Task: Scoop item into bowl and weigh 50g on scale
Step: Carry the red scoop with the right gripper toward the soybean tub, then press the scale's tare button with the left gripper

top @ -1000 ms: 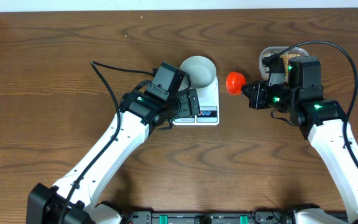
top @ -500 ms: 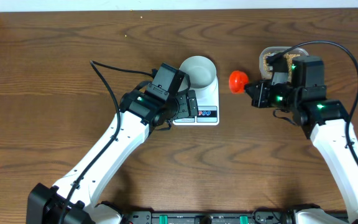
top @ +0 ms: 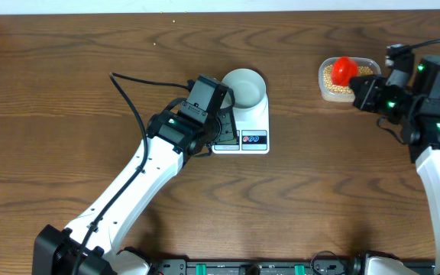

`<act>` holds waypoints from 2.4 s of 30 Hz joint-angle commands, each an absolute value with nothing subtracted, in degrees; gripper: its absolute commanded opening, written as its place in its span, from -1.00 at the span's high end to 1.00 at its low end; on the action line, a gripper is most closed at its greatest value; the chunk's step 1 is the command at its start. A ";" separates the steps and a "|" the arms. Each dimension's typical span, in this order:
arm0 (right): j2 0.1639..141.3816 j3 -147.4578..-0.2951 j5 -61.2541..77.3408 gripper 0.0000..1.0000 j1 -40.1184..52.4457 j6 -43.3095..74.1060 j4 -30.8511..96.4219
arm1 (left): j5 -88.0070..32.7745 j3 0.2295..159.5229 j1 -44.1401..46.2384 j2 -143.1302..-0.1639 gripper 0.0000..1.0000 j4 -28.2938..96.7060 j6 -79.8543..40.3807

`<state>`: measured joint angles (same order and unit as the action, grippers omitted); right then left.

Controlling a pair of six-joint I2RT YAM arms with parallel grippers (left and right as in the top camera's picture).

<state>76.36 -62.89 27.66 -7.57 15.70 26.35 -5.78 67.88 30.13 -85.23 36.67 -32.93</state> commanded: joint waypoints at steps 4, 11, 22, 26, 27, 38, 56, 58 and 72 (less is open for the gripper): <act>75.22 -64.18 25.78 0.98 -10.15 14.48 26.59 | -4.84 67.70 30.35 -86.76 0.60 36.58 -33.28; 75.22 -64.16 25.39 0.98 -10.17 14.52 26.70 | -4.86 67.70 32.53 -90.72 0.85 36.34 -33.67; 75.22 -64.16 25.30 0.98 -10.20 14.48 28.16 | -4.43 67.70 36.58 -98.39 0.85 31.20 -33.67; 75.22 -64.12 24.86 0.98 -10.17 14.02 28.49 | -4.43 67.70 36.58 -101.38 0.85 28.03 -33.67; 75.22 -64.12 24.45 0.98 -10.17 14.04 28.67 | -4.43 67.70 36.58 -101.93 0.85 27.51 -33.67; 75.24 -64.07 23.46 0.98 -10.17 13.63 29.63 | -2.04 67.70 36.73 -104.40 0.85 25.50 -33.21; 75.24 -64.07 23.46 0.98 -10.17 13.61 29.69 | -2.04 67.70 36.75 -106.54 0.86 23.99 -30.63; 75.24 -64.07 23.49 0.98 -10.17 13.63 29.69 | -2.04 67.70 36.75 -106.56 0.86 23.64 -30.63; 75.24 -64.07 23.46 0.98 -10.17 13.13 29.82 | -2.02 67.70 36.73 -107.44 0.85 23.00 -30.63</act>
<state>76.31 -62.89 23.55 -9.96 14.35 29.76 -3.01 67.88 36.56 -106.45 23.03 -31.44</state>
